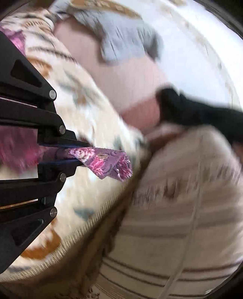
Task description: Fold small clothes
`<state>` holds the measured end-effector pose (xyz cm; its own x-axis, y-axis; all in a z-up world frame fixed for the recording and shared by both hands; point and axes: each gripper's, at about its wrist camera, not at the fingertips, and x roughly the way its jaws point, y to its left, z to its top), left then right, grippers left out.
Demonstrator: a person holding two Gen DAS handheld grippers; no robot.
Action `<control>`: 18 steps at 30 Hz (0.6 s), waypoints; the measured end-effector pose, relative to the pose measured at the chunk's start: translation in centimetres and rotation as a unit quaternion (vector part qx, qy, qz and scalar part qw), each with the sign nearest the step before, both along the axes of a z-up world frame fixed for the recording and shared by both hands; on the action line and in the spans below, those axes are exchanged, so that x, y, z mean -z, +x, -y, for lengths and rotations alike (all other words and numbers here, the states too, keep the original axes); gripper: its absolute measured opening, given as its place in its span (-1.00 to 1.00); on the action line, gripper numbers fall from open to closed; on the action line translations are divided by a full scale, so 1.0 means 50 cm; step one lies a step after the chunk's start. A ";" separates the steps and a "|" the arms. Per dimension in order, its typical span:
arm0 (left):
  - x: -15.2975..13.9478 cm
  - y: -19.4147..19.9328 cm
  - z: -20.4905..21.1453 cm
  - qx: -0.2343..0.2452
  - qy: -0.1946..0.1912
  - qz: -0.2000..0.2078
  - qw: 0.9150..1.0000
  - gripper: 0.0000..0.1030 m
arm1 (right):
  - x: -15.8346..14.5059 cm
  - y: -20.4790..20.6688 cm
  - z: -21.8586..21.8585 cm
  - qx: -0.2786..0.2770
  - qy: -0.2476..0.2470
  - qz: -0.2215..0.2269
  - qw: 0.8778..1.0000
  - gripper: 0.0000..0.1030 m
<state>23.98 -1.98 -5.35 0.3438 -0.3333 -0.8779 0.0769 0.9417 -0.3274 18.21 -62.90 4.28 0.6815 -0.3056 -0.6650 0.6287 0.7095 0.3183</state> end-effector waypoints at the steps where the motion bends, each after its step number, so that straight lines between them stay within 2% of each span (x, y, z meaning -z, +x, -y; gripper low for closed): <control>1: -0.001 -0.002 -0.002 -0.001 -0.004 0.000 1.000 0.91 | -0.007 0.004 -0.028 -0.016 0.003 0.005 1.000 -0.81; 8: -0.014 -0.010 -0.027 0.005 -0.053 -0.003 0.999 0.91 | -0.030 0.024 -0.270 -0.126 0.038 0.013 0.991 -0.81; 14: -0.018 -0.002 -0.054 0.019 -0.055 -0.023 0.998 0.91 | 0.005 0.063 -0.493 -0.214 0.064 -0.010 0.975 -0.81; 18: -0.038 0.000 -0.072 0.031 -0.041 -0.019 0.998 0.91 | 0.030 0.089 -0.644 -0.276 0.082 -0.027 0.957 -0.81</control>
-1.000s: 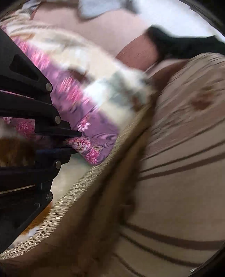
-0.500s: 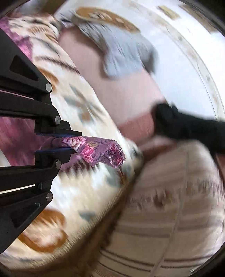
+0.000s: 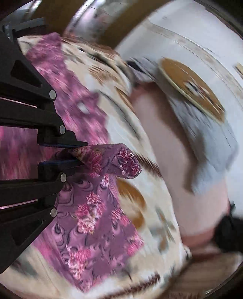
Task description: Fold small clothes
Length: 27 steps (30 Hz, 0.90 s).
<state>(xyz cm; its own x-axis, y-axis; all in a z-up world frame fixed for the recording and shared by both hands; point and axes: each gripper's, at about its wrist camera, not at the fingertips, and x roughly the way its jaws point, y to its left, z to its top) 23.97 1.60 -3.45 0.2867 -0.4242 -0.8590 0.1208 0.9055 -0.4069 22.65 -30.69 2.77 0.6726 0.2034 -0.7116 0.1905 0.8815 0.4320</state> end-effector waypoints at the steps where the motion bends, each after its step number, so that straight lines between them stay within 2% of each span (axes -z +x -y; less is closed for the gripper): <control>1: -0.006 0.001 -0.008 0.002 0.001 0.001 1.000 0.91 | 0.004 0.005 -0.032 -0.013 0.003 -0.002 1.000 -0.81; 9: -0.042 0.010 -0.073 -0.017 -0.007 0.015 1.000 0.91 | 0.033 0.028 -0.274 -0.116 0.041 -0.015 0.992 -0.79; 11: -0.043 0.011 -0.086 -0.025 -0.012 0.012 1.000 0.91 | 0.050 0.023 -0.318 -0.137 0.066 -0.031 0.988 -0.64; 13: -0.037 0.013 -0.087 -0.027 -0.015 0.004 1.000 0.91 | 0.077 0.017 -0.355 -0.155 0.068 -0.068 0.983 -0.23; 15: -0.030 0.011 -0.081 -0.025 -0.022 -0.005 0.999 0.91 | 0.098 -0.006 -0.371 -0.172 0.076 -0.086 0.978 -0.21; 18: -0.019 0.010 -0.064 -0.017 -0.049 -0.020 0.998 0.91 | 0.103 -0.054 -0.345 -0.190 0.111 -0.089 0.971 -0.16; 20: -0.009 0.010 -0.040 -0.007 -0.064 -0.032 0.997 0.91 | 0.102 -0.081 -0.301 -0.173 0.128 -0.089 0.972 -0.10; 24: 0.021 0.021 0.015 0.004 -0.068 -0.058 0.996 0.91 | 0.109 -0.135 -0.163 -0.107 0.162 -0.091 0.977 -0.06; 26: 0.036 0.031 0.038 -0.007 -0.065 -0.069 0.995 0.91 | 0.110 -0.158 -0.092 -0.066 0.165 -0.084 0.981 -0.06; 27: 0.035 0.033 0.042 -0.018 -0.062 -0.060 0.996 0.81 | 0.112 -0.172 -0.049 -0.039 0.168 -0.079 0.982 -0.06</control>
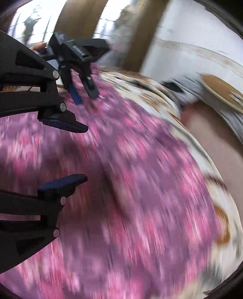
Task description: Fold small clothes
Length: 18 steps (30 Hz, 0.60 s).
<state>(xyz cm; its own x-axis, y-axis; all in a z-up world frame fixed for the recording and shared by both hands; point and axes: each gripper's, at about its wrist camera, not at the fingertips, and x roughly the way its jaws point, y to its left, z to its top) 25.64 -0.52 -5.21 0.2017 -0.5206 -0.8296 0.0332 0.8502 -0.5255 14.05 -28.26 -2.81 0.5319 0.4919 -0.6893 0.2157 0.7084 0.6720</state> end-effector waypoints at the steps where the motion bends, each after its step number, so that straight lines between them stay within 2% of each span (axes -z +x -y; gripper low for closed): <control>1: -0.008 0.001 0.005 -0.008 0.002 0.015 1.000 0.22 | 0.000 -0.012 0.040 0.024 0.003 0.000 1.000 -0.06; 2: -0.015 0.005 0.011 -0.006 -0.003 0.022 1.000 -0.20 | 0.004 -0.023 0.077 0.051 0.008 -0.001 0.999 -0.06; 3: -0.019 0.008 0.014 -0.006 -0.009 0.017 1.000 -0.86 | 0.007 -0.035 0.117 0.080 0.013 0.000 0.997 -0.06; 5: -0.035 0.008 0.002 -0.026 -0.015 0.025 0.999 -0.89 | 0.012 -0.052 0.173 0.122 0.024 0.003 0.992 -0.06; 10: -0.086 -0.021 -0.049 -0.063 0.021 0.075 0.995 -0.89 | 0.019 -0.077 0.274 0.192 0.070 0.023 0.979 -0.06; 12: -0.073 -0.025 -0.062 -0.059 0.019 0.061 0.996 -0.89 | 0.031 -0.068 0.292 0.203 0.088 0.023 0.975 -0.05; 16: -0.045 -0.027 -0.055 -0.051 0.041 0.039 0.997 -0.89 | 0.063 -0.041 0.296 0.205 0.121 0.007 0.971 -0.07; 17: -0.042 -0.025 -0.053 -0.052 0.041 0.036 0.997 -0.89 | 0.070 -0.030 0.297 0.212 0.117 -0.005 0.970 -0.13; 18: -0.042 -0.024 -0.051 -0.053 0.042 0.035 0.997 -0.89 | 0.071 -0.013 0.286 0.214 0.118 0.000 0.970 -0.62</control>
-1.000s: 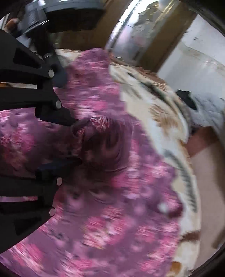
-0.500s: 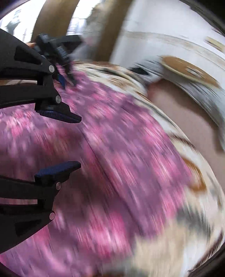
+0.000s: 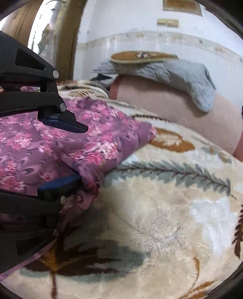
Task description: Fold small clothes
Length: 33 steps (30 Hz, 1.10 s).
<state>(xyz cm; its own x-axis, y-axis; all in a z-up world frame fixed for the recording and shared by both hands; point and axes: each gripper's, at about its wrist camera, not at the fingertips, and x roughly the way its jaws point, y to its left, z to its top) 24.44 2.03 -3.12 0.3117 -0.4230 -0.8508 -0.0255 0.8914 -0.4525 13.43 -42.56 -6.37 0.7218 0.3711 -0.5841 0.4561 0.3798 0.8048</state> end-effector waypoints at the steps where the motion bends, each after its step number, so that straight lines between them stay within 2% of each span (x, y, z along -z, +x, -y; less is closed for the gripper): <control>1: 0.000 0.001 0.001 -0.001 0.000 0.000 1.000 -0.89 | -0.007 -0.011 0.001 0.000 -0.006 0.005 1.000 -0.91; 4: 0.012 0.003 0.000 0.002 0.006 -0.007 1.000 -0.82 | -0.042 -0.016 0.007 0.018 -0.046 0.026 0.998 -0.93; 5: 0.025 0.005 0.003 0.004 0.013 -0.017 1.000 -0.78 | -0.039 -0.015 0.006 0.017 -0.064 0.015 0.998 -0.93; 6: 0.039 0.007 0.006 0.006 0.023 -0.028 0.999 -0.73 | -0.022 -0.009 0.006 0.008 -0.077 -0.014 0.997 -0.93; 7: 0.055 0.007 0.008 0.008 0.032 -0.038 0.999 -0.71 | -0.002 -0.006 0.006 -0.003 -0.072 -0.039 0.997 -0.95; 8: 0.056 0.002 0.005 0.007 0.026 -0.033 0.999 -0.71 | 0.014 -0.012 0.008 -0.007 -0.051 -0.037 0.998 -0.96; 9: 0.051 -0.003 0.000 0.007 0.022 -0.033 0.999 -0.72 | 0.011 -0.024 0.011 -0.004 -0.044 -0.030 0.999 -0.91; 10: 0.040 -0.014 -0.008 0.007 0.014 -0.034 0.999 -0.68 | -0.004 -0.036 0.010 -0.003 -0.049 -0.027 0.998 -0.77; 12: 0.012 -0.038 -0.028 0.006 -0.014 -0.015 1.000 -0.68 | -0.043 -0.055 -0.001 -0.008 -0.066 -0.005 0.998 -0.77; 14: -0.013 -0.048 -0.032 0.009 -0.021 0.004 1.000 -0.60 | -0.078 -0.054 -0.020 -0.025 -0.085 0.029 0.996 -0.76; 16: -0.034 -0.043 -0.017 0.019 -0.018 0.023 0.999 -0.36 | -0.111 -0.027 -0.054 -0.053 -0.121 0.051 0.990 -0.53; 18: -0.041 -0.031 0.012 0.026 0.003 0.038 0.999 -0.16 | -0.112 -0.001 -0.082 -0.064 -0.135 0.054 0.987 -0.50; 20: -0.017 -0.011 0.039 0.033 0.030 0.035 0.998 -0.14 | -0.092 0.027 -0.104 -0.074 -0.139 0.040 0.987 -0.50; 21: 0.011 0.002 0.050 0.033 0.051 0.019 0.998 -0.14 | -0.068 0.042 -0.115 -0.084 -0.150 0.015 0.985 -0.50; 22: 0.034 0.010 0.049 0.032 0.060 0.003 0.998 -0.17 | -0.046 0.053 -0.121 -0.092 -0.159 -0.020 0.983 -0.60; 23: 0.047 0.014 0.048 0.031 0.060 0.003 0.998 -0.17 | -0.029 0.061 -0.127 -0.095 -0.156 -0.041 0.982 -0.63; 26: 0.023 0.005 0.035 0.036 0.044 0.016 0.998 -0.15 | -0.057 0.052 -0.152 -0.073 -0.159 -0.011 0.985 -0.55; 30: -0.011 -0.010 -0.027 0.022 0.022 0.030 0.999 -0.14 | -0.092 0.107 -0.284 -0.166 -0.179 0.027 0.969 -0.51; 33: -0.037 -0.021 -0.127 -0.024 0.009 0.046 0.999 -0.05 | -0.087 0.152 -0.419 -0.240 -0.181 0.039 0.953 -0.50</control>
<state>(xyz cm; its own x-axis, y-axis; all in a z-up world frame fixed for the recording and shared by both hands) 23.39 8.36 -1.27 0.4079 -0.3902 -0.8254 -0.0281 0.8983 -0.4385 21.03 -21.63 -2.01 0.5663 0.4532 -0.6884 0.1040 0.7893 0.6052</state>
